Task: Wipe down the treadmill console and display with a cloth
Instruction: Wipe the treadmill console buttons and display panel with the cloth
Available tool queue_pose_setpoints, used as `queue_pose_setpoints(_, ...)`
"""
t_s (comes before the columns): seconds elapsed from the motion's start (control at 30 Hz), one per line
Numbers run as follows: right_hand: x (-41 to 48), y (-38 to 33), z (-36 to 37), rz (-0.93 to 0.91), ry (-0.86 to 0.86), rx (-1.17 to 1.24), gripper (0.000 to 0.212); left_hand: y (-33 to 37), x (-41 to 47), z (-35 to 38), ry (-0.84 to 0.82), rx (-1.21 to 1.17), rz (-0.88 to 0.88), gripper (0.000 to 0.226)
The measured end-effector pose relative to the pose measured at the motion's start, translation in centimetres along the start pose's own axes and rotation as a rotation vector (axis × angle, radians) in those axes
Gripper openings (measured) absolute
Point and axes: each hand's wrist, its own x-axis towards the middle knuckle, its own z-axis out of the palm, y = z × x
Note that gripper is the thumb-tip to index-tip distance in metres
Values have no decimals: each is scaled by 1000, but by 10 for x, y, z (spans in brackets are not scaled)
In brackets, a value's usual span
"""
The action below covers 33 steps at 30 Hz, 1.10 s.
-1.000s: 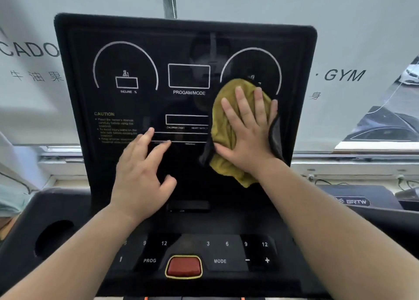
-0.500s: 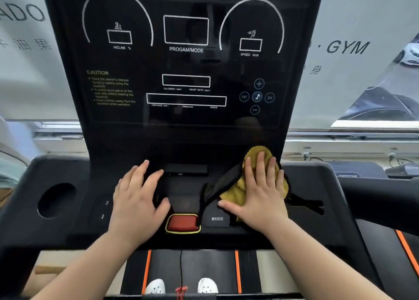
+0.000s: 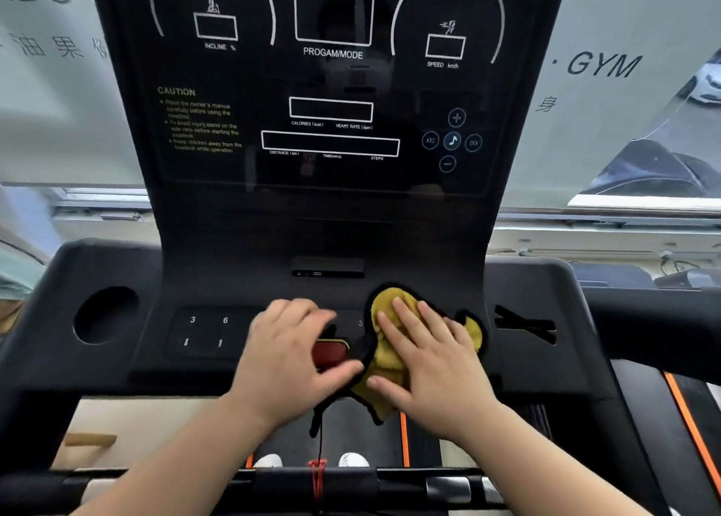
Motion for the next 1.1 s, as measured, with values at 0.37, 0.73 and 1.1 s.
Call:
queue_pose_setpoints(0.37, 36, 39, -16, -168, 216, -12, 40, 33, 24, 12, 7, -71, 204, 22)
queue_pose_setpoints(0.73, 36, 89, -153, 33, 536, 269, 31, 78, 107, -66, 214, -121, 216, 33)
queue_pose_setpoints(1.1, -13, 77, -101, -1, -47, -6, 29, 56, 76, -37, 23, 19, 456, 24)
